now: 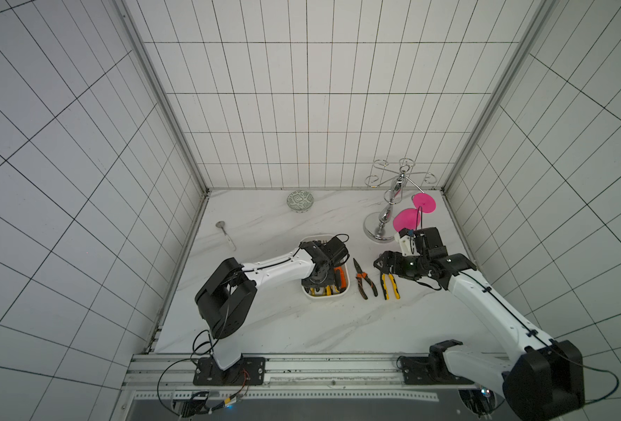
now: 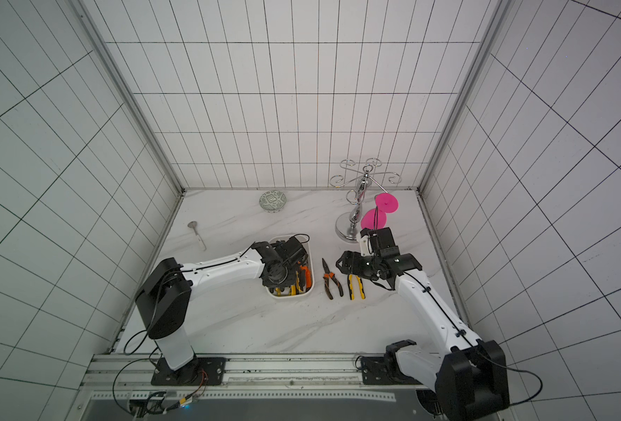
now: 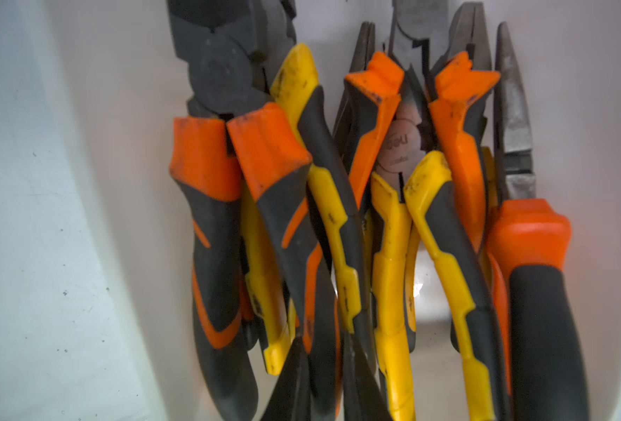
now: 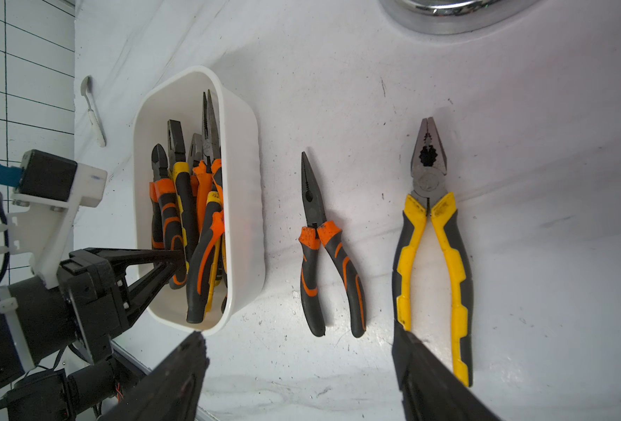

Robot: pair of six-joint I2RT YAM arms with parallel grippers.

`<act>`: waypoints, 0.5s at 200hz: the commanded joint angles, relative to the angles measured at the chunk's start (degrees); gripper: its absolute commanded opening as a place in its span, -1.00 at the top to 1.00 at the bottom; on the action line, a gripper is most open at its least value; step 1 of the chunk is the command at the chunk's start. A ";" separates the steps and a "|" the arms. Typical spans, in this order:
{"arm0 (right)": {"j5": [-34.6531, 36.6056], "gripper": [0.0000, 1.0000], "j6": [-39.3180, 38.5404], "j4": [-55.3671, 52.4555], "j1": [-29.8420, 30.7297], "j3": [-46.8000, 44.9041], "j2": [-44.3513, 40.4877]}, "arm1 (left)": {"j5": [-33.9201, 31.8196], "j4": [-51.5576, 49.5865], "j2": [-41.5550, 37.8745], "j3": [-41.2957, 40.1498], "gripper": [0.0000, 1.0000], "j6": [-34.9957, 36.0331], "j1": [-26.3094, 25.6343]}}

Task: Take the pliers out of the storage box
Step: Pick up the pliers from the storage box.

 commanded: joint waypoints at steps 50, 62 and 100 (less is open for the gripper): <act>-2.20 -0.66 0.41 2.11 2.05 -0.49 -0.76 | -7.16 -10.68 -5.89 7.00 1.00 1.82 -0.65; -2.27 -0.66 0.42 2.30 2.45 -0.35 -0.68 | -7.48 -11.69 -6.37 7.86 1.00 1.89 -0.58; -2.53 -0.66 0.42 2.80 3.70 0.48 -0.07 | -8.85 -13.59 -8.38 8.22 1.00 2.78 1.08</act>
